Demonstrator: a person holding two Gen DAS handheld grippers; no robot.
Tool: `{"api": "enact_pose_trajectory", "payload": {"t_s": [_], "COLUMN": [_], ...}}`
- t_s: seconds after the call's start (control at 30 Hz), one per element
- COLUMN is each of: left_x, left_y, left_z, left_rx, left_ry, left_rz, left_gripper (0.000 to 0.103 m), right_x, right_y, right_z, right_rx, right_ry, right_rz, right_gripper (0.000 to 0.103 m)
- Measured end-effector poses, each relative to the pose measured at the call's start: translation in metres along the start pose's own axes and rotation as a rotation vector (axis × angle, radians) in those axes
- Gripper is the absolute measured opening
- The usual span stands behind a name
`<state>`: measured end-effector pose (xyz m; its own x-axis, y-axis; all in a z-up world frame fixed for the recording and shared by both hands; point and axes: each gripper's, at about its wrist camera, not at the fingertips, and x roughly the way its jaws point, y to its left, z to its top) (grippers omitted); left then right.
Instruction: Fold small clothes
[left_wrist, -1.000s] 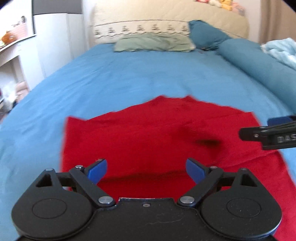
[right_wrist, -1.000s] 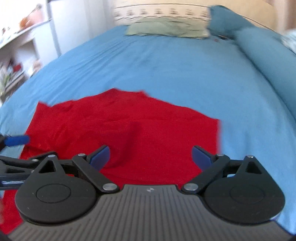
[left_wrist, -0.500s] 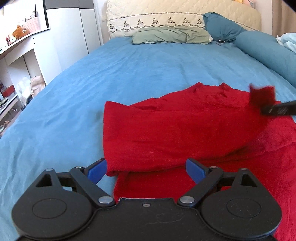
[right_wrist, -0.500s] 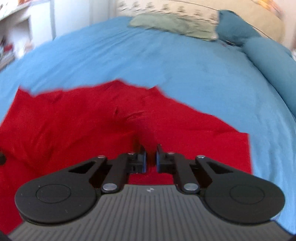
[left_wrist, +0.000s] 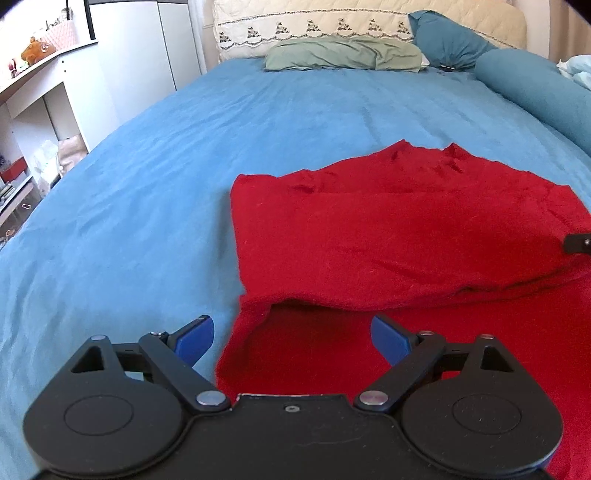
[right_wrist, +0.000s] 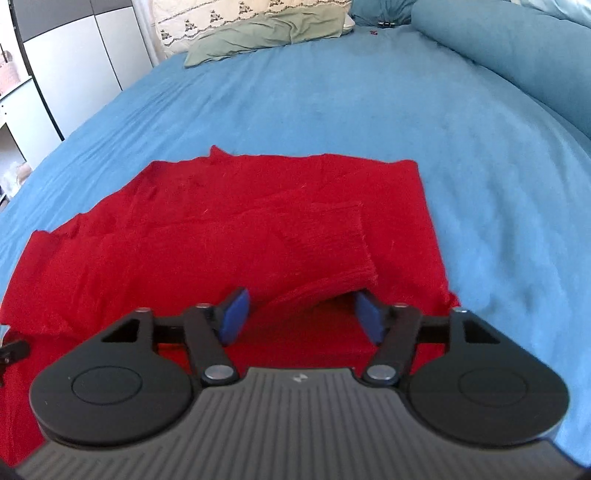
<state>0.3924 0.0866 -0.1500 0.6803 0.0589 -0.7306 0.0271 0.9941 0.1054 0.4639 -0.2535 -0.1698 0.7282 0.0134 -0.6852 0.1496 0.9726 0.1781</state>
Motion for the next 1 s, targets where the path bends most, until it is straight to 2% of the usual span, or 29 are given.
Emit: {"api": "enact_pose_trajectory", "payload": {"t_s": [0.1,0.2,0.27,0.3,0.33,0.47,0.6,0.7,0.77,0.87,0.9,0.93,0.97,1.0], "left_x": [-0.001,-0.001,0.001,0.003,0.005,0.012,0.019,0.022,0.021,0.016,0.012,0.008,0.001,-0.008], "left_y": [0.002,0.007,0.011,0.014,0.017,0.028,0.041,0.050,0.053,0.055,0.056,0.055,0.052,0.047], "left_z": [0.000,0.000,0.001,0.001,0.001,0.004,0.005,0.002,0.001,-0.003,-0.004,-0.005,-0.006,-0.004], "left_rx": [0.007,0.005,0.000,-0.006,-0.013,-0.046,-0.105,-0.160,-0.177,-0.176,-0.176,-0.167,-0.149,-0.123], "left_ry": [0.000,-0.003,0.006,0.011,0.013,0.018,0.039,0.062,0.067,0.078,0.079,0.073,0.060,0.039], "left_rz": [0.021,0.053,0.078,0.087,0.092,0.129,0.164,0.154,0.157,0.177,0.178,0.179,0.182,0.172], "left_gripper": [0.094,0.094,0.094,0.093,0.091,0.081,0.081,0.081,0.081,0.082,0.082,0.081,0.080,0.080], "right_x": [0.003,0.011,0.014,0.015,0.016,-0.001,-0.011,0.001,0.015,0.022,0.020,0.016,0.011,0.002], "right_y": [-0.001,-0.003,-0.005,-0.004,-0.004,-0.012,-0.021,-0.034,-0.039,-0.037,-0.036,-0.036,-0.036,-0.033], "right_z": [0.007,0.015,0.019,0.021,0.025,0.038,0.043,0.036,0.025,0.019,0.020,0.022,0.025,0.026], "right_rx": [0.053,0.128,0.116,0.093,0.062,0.015,-0.001,0.016,0.017,-0.021,-0.020,-0.017,-0.020,-0.033], "right_ry": [-0.015,-0.036,-0.036,-0.021,-0.006,-0.043,-0.103,-0.088,-0.048,-0.053,-0.051,-0.045,-0.044,-0.063], "right_rz": [0.007,-0.084,-0.106,-0.105,-0.107,-0.090,-0.132,-0.201,-0.212,-0.226,-0.233,-0.250,-0.265,-0.273], "right_gripper": [0.084,0.081,0.062,0.043,0.029,0.024,0.024,0.024,0.024,0.025,0.035,0.060,0.076,0.103]}}
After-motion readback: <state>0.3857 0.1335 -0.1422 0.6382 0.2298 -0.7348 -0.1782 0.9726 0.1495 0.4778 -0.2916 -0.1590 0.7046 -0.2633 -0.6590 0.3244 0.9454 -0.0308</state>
